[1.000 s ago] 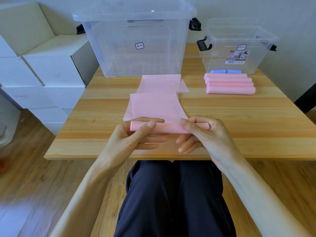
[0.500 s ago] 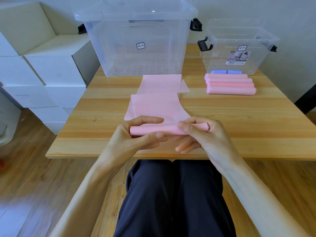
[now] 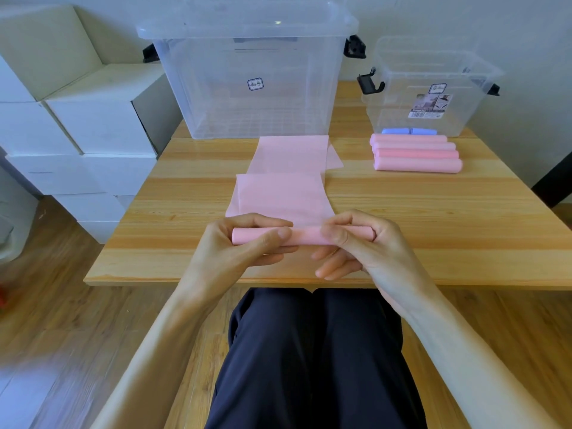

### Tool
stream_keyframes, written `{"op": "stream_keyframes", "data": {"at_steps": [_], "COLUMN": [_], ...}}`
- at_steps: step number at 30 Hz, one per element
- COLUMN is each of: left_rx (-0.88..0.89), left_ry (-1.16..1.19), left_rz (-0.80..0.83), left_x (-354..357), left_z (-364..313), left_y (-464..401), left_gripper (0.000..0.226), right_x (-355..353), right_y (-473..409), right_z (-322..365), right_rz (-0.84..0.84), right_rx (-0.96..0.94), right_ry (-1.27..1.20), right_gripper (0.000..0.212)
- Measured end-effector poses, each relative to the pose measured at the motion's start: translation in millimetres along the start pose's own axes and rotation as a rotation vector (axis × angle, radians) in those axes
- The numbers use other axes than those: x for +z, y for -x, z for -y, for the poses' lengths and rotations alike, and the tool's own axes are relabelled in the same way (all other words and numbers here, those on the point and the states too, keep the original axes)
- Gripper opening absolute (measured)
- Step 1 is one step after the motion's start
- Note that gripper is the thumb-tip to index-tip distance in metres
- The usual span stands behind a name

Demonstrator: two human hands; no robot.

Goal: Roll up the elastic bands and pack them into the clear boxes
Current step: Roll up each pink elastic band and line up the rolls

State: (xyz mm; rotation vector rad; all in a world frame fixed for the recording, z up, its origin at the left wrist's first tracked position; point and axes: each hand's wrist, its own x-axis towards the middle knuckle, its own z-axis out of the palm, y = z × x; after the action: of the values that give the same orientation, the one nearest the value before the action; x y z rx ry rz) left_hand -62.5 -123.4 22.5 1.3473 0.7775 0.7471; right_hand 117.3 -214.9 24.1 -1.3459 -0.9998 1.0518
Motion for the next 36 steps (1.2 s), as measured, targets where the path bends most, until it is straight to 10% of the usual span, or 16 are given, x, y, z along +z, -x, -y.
{"op": "stream_keyframes", "data": {"at_steps": [36], "left_rx": [0.033], "left_ry": [-0.043], "left_rz": [0.0], "left_x": [-0.7], "left_z": [1.4], "left_y": [4.1], "left_gripper": [0.032], "right_x": [0.5], "right_y": [3.1], "right_z": [2.4], "right_rz": [-0.002], "right_rx": [0.008], "right_ry": [-0.077], "right_gripper": [0.037]}}
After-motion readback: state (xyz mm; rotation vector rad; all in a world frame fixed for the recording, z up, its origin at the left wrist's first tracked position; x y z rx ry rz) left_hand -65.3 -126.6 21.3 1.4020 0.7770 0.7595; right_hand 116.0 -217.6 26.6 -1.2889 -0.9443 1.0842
